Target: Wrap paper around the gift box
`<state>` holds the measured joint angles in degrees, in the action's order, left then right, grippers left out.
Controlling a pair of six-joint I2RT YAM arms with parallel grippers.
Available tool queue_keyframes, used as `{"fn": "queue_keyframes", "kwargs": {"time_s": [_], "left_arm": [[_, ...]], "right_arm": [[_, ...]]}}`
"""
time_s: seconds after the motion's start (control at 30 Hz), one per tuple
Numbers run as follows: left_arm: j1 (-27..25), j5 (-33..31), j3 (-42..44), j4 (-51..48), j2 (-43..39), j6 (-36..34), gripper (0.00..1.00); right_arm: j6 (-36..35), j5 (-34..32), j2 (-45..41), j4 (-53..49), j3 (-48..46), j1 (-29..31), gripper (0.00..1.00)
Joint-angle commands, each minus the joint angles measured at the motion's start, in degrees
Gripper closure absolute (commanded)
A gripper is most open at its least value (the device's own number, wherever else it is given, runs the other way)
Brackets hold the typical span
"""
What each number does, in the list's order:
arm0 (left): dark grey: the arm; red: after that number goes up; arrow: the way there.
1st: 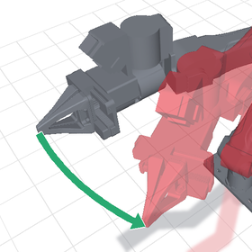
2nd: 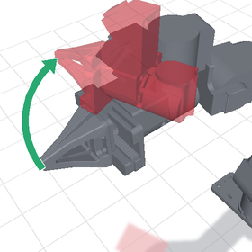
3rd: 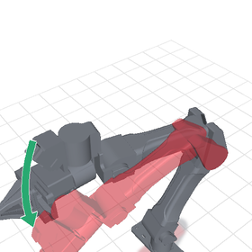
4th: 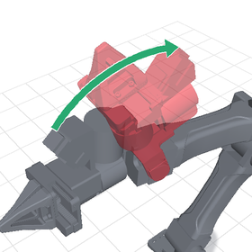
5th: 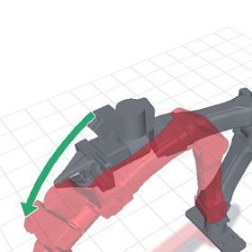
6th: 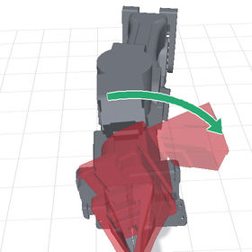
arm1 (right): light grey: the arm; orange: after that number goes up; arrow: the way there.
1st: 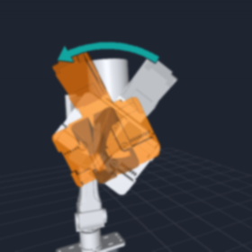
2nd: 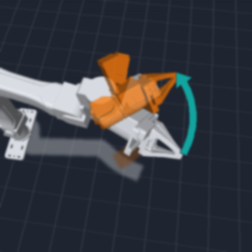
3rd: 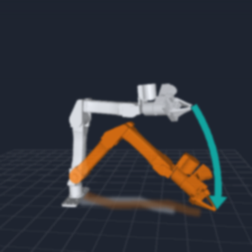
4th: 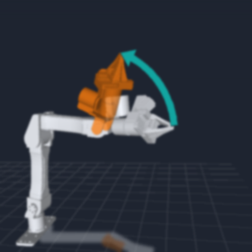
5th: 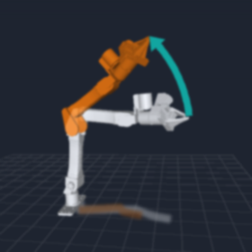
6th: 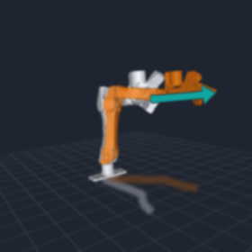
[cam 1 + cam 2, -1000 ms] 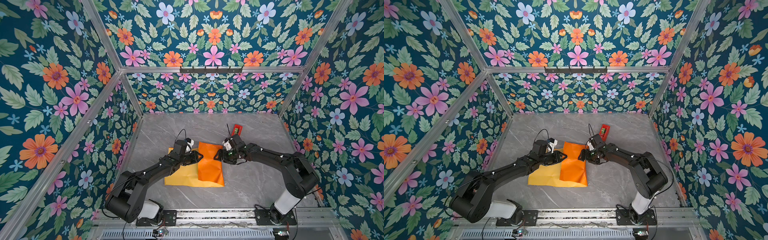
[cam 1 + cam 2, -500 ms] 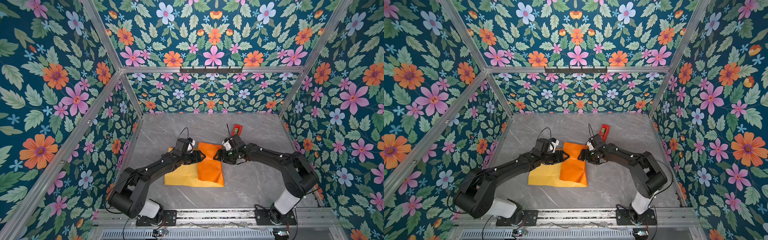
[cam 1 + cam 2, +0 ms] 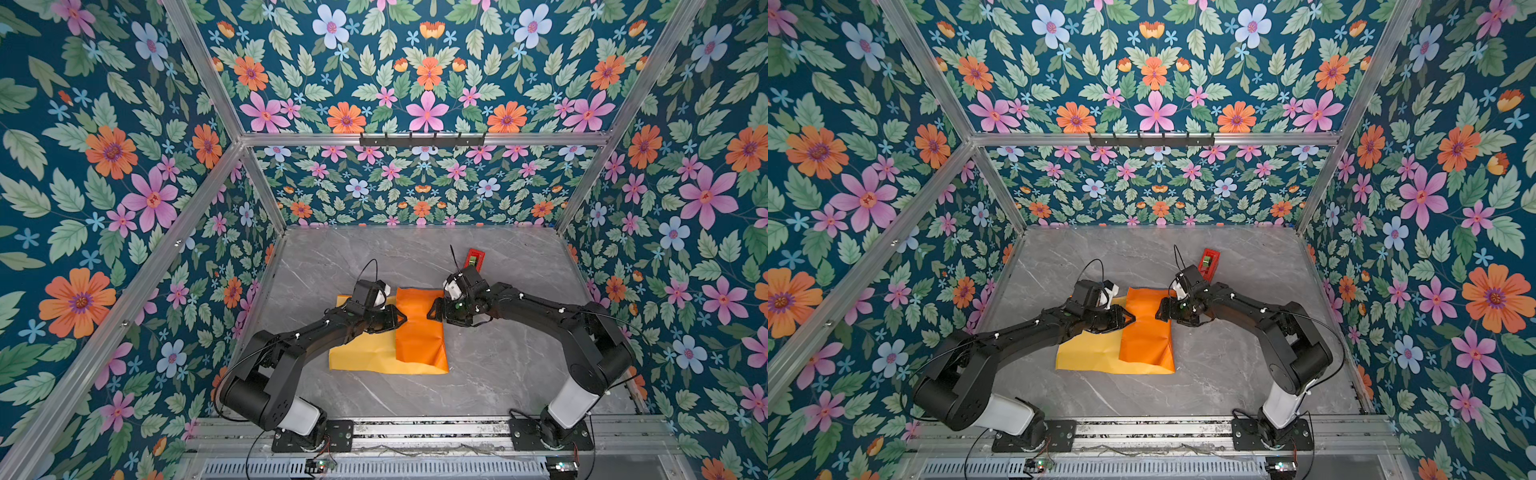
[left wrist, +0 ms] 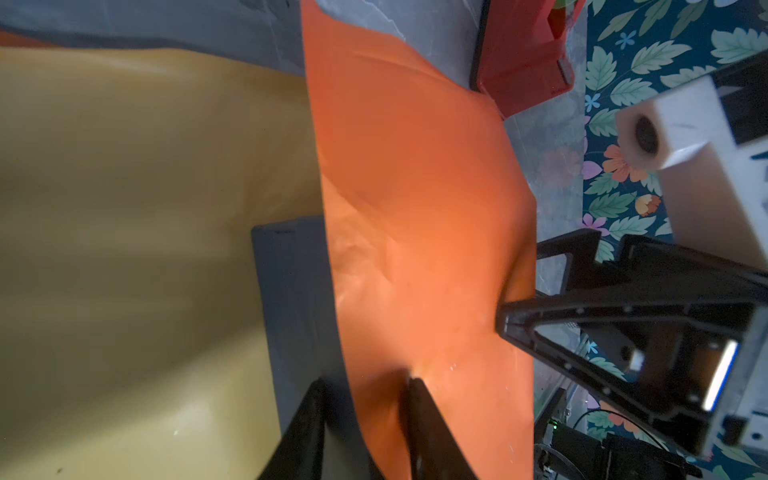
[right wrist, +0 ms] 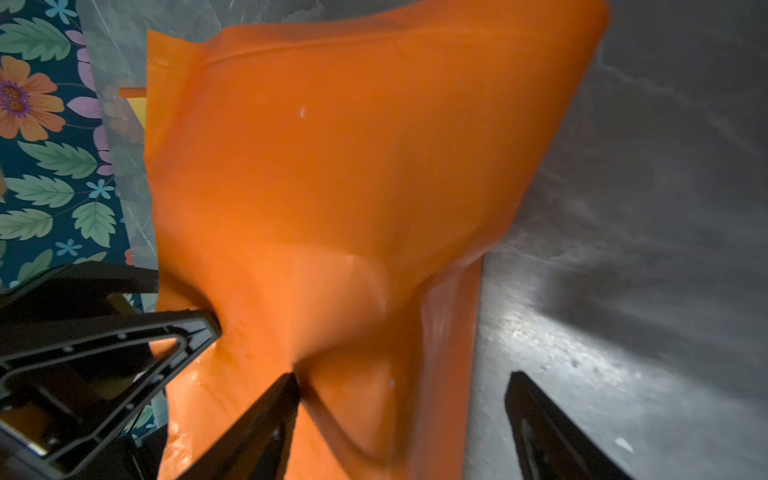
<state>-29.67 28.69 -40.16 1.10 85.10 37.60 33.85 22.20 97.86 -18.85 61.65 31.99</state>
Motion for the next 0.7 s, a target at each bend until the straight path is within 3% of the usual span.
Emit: {"fn": "queue_keyframes", "kwargs": {"time_s": [0.0,0.17,0.37,0.67], "left_arm": [[-0.1,-4.1,1.6,-7.3,0.0,-2.0,0.73],[-0.1,-4.0,3.5,-5.4,-0.2,-0.9,0.79],[-0.2,-2.4,4.4,-2.9,-0.9,1.4,0.85],[-4.1,0.2,5.4,4.3,-0.9,8.1,0.85]], "right_arm": [[-2.4,-0.5,-1.2,-4.5,1.2,-0.3,0.21],[-1.7,3.1,-1.6,-3.9,1.5,-1.1,0.25],[-0.3,6.5,0.0,-1.9,1.7,-1.1,0.42],[-2.6,2.9,-2.1,-6.9,1.0,-1.3,0.5]]}}
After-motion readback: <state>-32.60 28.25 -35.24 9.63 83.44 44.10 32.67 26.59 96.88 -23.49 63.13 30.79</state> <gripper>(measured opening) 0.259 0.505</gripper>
